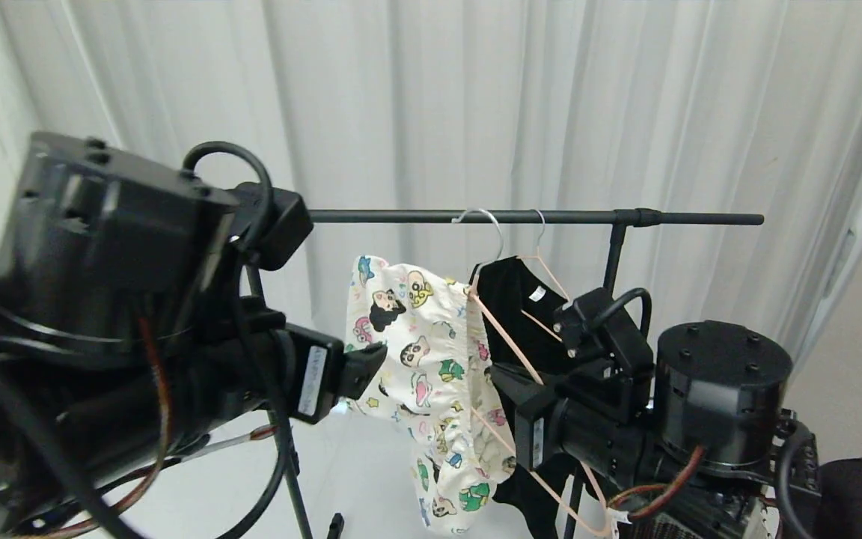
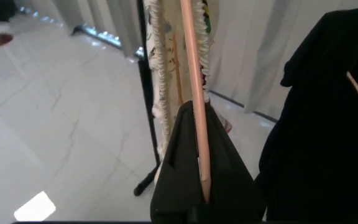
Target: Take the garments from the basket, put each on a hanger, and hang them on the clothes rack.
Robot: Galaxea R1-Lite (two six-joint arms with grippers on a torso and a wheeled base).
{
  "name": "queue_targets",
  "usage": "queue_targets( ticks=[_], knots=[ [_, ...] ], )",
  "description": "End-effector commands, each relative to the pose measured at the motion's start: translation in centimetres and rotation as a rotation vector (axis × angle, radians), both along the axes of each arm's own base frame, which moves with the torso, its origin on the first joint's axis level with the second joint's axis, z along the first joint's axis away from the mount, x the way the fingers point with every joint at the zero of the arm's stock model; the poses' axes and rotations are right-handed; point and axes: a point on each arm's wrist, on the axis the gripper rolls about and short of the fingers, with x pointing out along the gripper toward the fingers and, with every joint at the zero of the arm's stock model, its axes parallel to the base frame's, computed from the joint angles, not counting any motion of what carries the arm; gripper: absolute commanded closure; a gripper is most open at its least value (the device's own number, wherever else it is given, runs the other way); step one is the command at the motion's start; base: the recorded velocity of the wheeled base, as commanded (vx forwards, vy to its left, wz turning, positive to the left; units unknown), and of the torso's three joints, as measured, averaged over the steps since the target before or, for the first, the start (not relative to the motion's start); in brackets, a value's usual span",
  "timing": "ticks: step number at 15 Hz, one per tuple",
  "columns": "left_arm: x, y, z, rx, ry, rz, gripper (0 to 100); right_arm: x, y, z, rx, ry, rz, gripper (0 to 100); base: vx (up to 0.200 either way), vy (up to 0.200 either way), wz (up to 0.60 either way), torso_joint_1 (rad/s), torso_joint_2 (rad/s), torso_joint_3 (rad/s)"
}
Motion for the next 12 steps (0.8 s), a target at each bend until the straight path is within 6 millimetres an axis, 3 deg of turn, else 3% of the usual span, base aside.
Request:
queue_targets(
  ticks=[1,3,5,12],
  knots=[
    [-2.7,5.6,-0.7,0.001,-0.042,-0.09,0,-1.1,-2.1,0.3,-0.017,-0.02,0.053,100,0.0,0.0,0.0,0.0,0.0,0.0],
    [-3.0,8.7,-1.4,0.053,-0.065,-0.195,0,-1.5,-3.6,0.2,-0.044,-0.043,0.139,100,0.0,0.0,0.0,0.0,0.0,0.0],
    [-3.2,9.8,-1.9,0.059,-0.101,-0.326,0,-2.4,-4.6,-0.7,-0.088,-0.042,0.229,100,0.0,0.0,0.0,0.0,0.0,0.0],
    [-5.5,7.9,-5.3,0.063,-0.081,-0.755,0,-3.7,-4.8,-1.4,-0.147,-0.101,0.414,100,0.0,0.0,0.0,0.0,0.0,0.0]
  ],
)
